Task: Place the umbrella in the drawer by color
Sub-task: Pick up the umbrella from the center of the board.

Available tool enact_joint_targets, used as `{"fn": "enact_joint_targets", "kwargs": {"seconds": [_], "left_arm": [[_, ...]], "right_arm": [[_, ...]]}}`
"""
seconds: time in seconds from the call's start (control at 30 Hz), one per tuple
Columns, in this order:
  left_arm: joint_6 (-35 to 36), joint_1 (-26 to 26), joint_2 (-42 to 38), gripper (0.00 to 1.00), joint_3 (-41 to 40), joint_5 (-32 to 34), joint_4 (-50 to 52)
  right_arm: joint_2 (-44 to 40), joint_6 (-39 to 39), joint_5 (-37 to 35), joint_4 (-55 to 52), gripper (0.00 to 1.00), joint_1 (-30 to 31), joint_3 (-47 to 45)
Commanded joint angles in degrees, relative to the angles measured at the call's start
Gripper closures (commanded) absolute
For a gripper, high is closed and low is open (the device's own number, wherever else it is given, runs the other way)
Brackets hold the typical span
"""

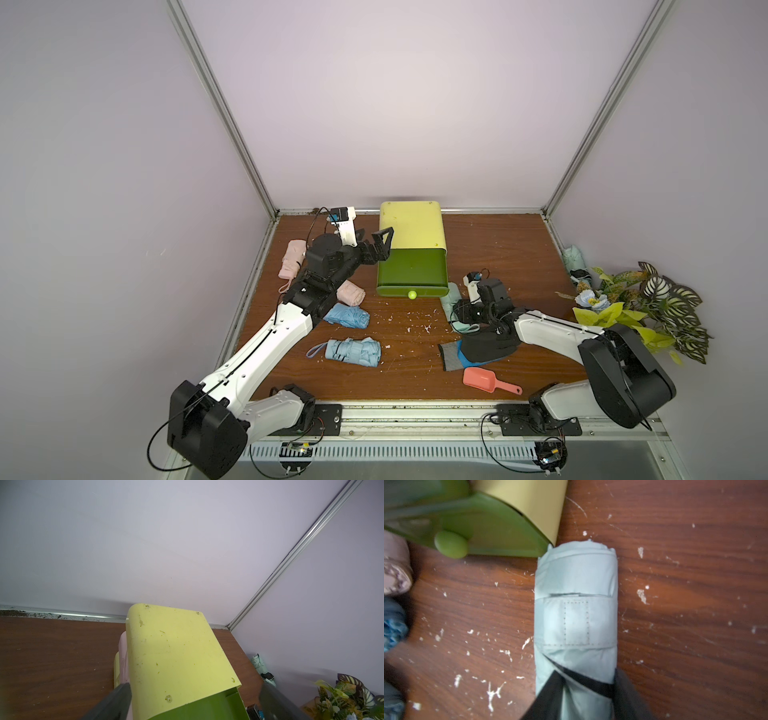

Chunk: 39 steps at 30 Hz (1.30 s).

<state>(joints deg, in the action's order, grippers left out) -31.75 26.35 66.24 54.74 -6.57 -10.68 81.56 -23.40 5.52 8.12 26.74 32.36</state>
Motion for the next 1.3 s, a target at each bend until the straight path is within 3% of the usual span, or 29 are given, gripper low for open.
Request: {"fn": "enact_joint_targets", "kwargs": {"seconds": [0.0, 0.1, 0.33, 0.57, 0.67, 0.9, 1.13, 1.27], "left_arm": [[-0.2, 0.6, 0.4, 0.0, -0.9, -0.7, -1.8], [-0.2, 0.6, 0.5, 0.0, -1.3, -0.6, -2.3], [-0.4, 0.6, 0.7, 0.01, -0.6, -1.8, -2.0], [-1.5, 0.7, -1.1, 0.0, -1.4, -2.7, -4.0], [-1.4, 1.0, 0.0, 0.0, 0.6, -6.1, -3.9], [0.9, 4.2, 1.0, 0.0, 6.7, -4.9, 2.7], [5.2, 5.6, 5.5, 0.01, 12.2, -9.4, 8.6], [11.2, 9.2, 5.7, 0.0, 12.0, -9.4, 9.1]], "right_arm": [[1.7, 1.1, 2.2, 0.9, 0.75, -0.5, 1.1], [1.8, 1.2, 2.5, 0.6, 1.0, -0.6, 0.8], [-9.9, 4.2, -10.1, -9.8, 1.0, -0.5, 4.3], [-23.8, 11.6, -33.1, -24.4, 1.0, -0.5, 16.1], [-27.7, 17.6, -36.8, -27.0, 1.0, -0.2, 21.9], [-28.1, 33.4, -32.3, -26.7, 1.0, 1.7, 31.2], [-29.1, 50.0, -14.2, -22.8, 1.0, 4.5, 29.1], [-29.1, 53.0, -5.1, -24.1, 1.0, 6.3, 28.5]]}}
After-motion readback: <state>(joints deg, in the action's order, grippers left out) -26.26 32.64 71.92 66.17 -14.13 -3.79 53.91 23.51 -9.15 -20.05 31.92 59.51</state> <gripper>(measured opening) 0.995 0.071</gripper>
